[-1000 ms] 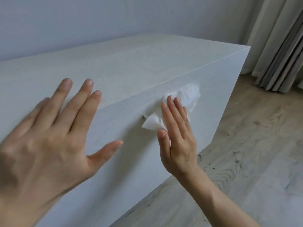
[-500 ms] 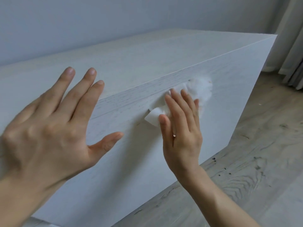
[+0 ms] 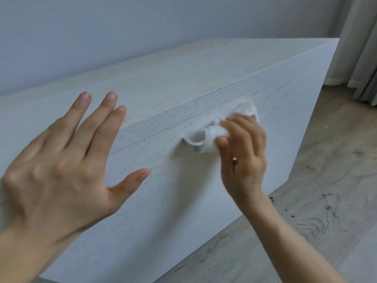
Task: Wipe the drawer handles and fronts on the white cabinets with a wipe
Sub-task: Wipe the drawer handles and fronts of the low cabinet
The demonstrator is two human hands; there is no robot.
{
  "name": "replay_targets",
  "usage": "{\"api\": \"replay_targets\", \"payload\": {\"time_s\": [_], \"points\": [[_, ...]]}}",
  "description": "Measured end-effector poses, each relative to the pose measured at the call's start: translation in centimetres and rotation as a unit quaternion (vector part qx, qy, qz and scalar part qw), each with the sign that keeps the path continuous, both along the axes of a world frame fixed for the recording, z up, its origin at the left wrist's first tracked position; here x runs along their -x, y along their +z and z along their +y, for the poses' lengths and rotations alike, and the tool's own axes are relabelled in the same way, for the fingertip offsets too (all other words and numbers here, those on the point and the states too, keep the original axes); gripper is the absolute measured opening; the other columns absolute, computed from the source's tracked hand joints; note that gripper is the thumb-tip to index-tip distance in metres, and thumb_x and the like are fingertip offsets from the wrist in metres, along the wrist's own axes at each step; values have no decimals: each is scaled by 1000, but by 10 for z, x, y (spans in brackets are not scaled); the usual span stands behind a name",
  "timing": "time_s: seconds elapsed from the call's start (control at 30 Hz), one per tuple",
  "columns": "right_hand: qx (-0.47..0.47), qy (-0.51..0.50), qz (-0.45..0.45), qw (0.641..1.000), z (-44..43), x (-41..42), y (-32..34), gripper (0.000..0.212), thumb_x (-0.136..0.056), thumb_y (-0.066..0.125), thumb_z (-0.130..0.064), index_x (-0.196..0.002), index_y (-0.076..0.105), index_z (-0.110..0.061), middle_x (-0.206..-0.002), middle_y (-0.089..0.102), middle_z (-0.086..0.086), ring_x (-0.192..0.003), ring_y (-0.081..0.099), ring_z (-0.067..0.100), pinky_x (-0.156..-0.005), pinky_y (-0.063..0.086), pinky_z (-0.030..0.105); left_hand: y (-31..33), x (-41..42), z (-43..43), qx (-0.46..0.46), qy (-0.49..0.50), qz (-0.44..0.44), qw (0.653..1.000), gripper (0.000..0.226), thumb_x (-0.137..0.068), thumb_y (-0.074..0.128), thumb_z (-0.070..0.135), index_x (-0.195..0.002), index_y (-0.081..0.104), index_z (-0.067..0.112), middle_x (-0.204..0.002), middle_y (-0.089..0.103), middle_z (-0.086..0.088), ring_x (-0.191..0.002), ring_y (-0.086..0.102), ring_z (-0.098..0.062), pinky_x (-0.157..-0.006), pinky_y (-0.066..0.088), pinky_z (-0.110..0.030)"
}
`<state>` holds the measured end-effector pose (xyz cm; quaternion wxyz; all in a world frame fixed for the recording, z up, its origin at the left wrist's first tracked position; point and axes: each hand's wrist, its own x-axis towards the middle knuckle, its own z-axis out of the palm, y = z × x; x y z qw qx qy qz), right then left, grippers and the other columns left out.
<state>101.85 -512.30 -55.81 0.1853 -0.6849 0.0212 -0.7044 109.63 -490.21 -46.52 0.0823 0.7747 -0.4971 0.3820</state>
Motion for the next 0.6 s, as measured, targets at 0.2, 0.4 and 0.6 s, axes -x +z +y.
{"api": "replay_targets", "payload": {"time_s": [0.2, 0.4, 0.6], "points": [[-10, 13, 26, 1000, 40, -11, 5, 23, -103, 35, -26, -105, 51, -9, -105, 46, 3, -105, 47, 20, -114, 21, 35, 1, 0, 0, 12, 7, -59, 998, 70, -95, 34, 59, -140, 40, 5, -149, 39, -12, -142, 27, -30, -99, 38, -64], [-108, 7, -3, 994, 19, -8, 3, 40, -104, 31, -25, -121, 54, 3, -133, 51, 9, -132, 38, 26, -116, 27, 43, 0, 0, 0, 6, 21, -65, 998, 71, -95, 34, 59, -139, 41, 4, -149, 39, -11, -142, 27, -30, -99, 39, -63], [-89, 38, 22, 995, 40, -11, -3, 44, -104, 35, -31, -135, 38, 1, -141, 38, 11, -141, 22, 25, -117, 20, 48, -1, -2, 0, 8, 10, -59, 998, 71, -95, 32, 60, -140, 39, 6, -150, 36, -10, -143, 24, -28, -104, 33, -62]]}}
